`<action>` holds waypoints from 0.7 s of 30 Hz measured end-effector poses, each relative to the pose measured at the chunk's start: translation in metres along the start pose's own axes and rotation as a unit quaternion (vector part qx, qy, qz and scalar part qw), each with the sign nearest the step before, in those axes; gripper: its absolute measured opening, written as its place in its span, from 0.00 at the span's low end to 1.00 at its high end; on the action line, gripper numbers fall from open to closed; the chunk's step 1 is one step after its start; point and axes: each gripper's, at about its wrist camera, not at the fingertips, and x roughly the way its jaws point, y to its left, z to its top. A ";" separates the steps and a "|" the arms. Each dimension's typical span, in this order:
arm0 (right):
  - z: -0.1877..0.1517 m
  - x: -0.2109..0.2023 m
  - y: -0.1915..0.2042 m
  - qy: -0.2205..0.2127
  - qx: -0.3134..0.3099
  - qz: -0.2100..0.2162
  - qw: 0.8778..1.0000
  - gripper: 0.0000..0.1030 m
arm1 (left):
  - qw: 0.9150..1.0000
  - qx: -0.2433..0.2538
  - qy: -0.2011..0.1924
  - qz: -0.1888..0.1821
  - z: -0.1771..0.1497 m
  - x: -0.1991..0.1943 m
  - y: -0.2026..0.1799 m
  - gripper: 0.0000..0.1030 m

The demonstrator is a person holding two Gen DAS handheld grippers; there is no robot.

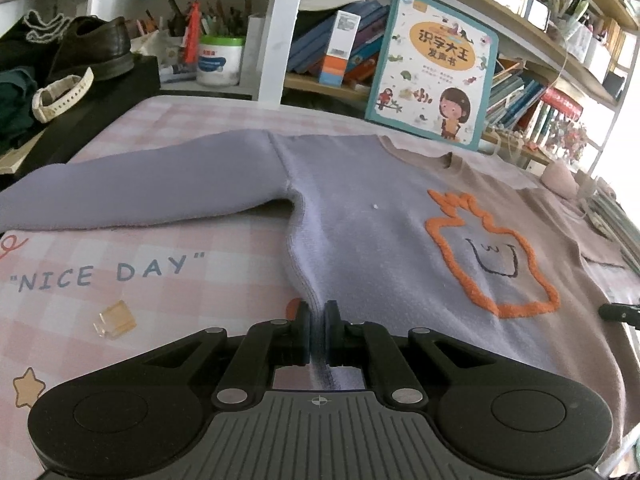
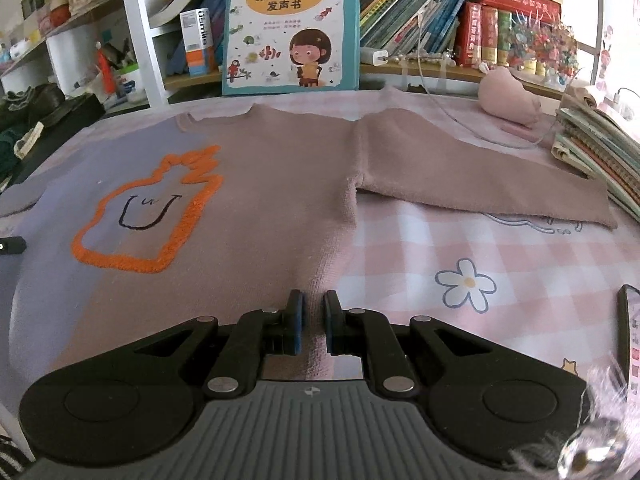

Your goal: Fold clothes

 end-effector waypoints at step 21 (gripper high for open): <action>-0.002 0.002 0.003 -0.014 0.006 -0.007 1.000 0.12 | 1.000 0.000 0.001 0.001 0.003 0.004 0.000 0.05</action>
